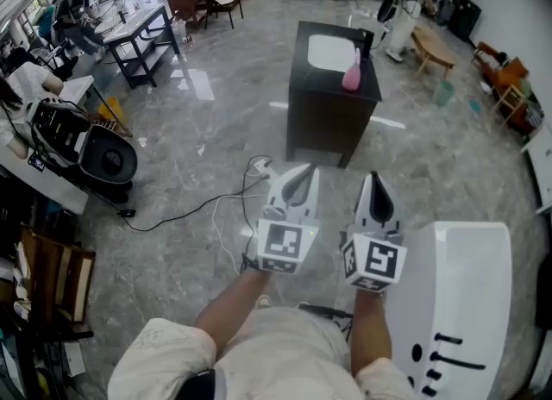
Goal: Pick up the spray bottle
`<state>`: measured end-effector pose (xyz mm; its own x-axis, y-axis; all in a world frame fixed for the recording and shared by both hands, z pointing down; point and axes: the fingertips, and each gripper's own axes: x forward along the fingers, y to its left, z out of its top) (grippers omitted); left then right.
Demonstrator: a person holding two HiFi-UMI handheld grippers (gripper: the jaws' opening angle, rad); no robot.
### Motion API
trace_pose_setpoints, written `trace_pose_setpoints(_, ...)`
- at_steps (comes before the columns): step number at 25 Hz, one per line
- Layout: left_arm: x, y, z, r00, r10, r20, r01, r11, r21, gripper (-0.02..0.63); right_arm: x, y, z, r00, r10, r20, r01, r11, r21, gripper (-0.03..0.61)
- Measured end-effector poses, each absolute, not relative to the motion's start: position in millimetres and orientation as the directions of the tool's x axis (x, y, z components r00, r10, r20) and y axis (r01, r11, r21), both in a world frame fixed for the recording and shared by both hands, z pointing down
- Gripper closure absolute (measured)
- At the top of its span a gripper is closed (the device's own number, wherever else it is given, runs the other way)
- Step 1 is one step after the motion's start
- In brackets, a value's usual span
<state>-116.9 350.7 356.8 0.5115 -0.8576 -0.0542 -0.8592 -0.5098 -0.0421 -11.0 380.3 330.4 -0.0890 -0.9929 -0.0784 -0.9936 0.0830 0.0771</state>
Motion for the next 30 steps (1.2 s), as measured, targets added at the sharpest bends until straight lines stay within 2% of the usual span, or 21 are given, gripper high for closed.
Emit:
trace_pose_setpoints(13,-93,372,351,0.501,-0.863,-0.056,-0.865,-0.500,-0.035,0.612,6,393,331,-0.136,-0.987,-0.084,-0.991,0.134,0.032,0.574)
trace_pose_setpoints(30,-18,382,343,0.462,-0.885,-0.052,-0.886,-0.459,-0.062,0.612,80,404,331,-0.176,-0.981,-0.079,-0.984,0.174,0.028,0.572)
